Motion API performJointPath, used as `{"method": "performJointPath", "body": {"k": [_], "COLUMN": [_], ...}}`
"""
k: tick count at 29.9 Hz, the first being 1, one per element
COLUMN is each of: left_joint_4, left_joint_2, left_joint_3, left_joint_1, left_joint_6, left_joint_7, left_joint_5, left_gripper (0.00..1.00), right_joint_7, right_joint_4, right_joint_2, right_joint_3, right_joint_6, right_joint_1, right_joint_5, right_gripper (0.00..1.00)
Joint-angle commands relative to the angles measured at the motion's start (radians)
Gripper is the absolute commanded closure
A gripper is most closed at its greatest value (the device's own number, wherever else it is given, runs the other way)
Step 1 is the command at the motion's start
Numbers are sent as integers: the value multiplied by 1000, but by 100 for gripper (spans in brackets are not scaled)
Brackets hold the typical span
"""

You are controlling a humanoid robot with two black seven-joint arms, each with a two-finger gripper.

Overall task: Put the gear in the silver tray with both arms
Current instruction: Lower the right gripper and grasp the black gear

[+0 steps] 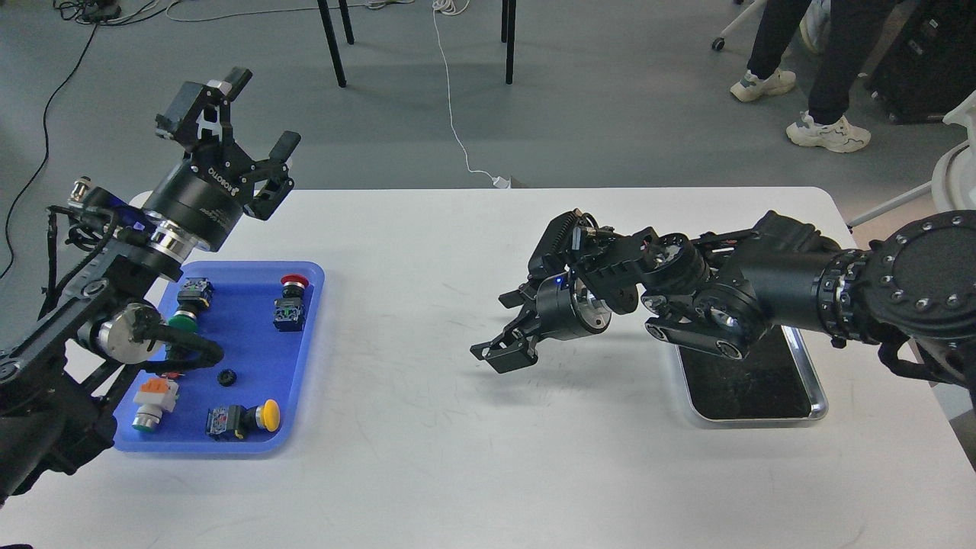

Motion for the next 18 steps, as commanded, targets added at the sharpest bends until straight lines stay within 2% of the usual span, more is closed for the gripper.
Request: {"method": "performJointPath", "body": {"k": [1,18], "left_joint_4": [-1,-3], "left_joint_2": [-6,-19], "left_joint_3": [-1,0], "left_joint_1": [11,14], "left_joint_6": [0,-1], "left_joint_7": [0,0], "left_joint_5": [0,2], "left_gripper": [2,2], "right_joint_7": [0,0], "right_joint_4": [-21,-39], "right_joint_2": [9,28], "right_joint_3": [0,-46], "right_joint_6": [-28,-30], "right_joint_1": [-20,-32], "right_joint_5": [0,-4], "right_gripper": [3,5]}}
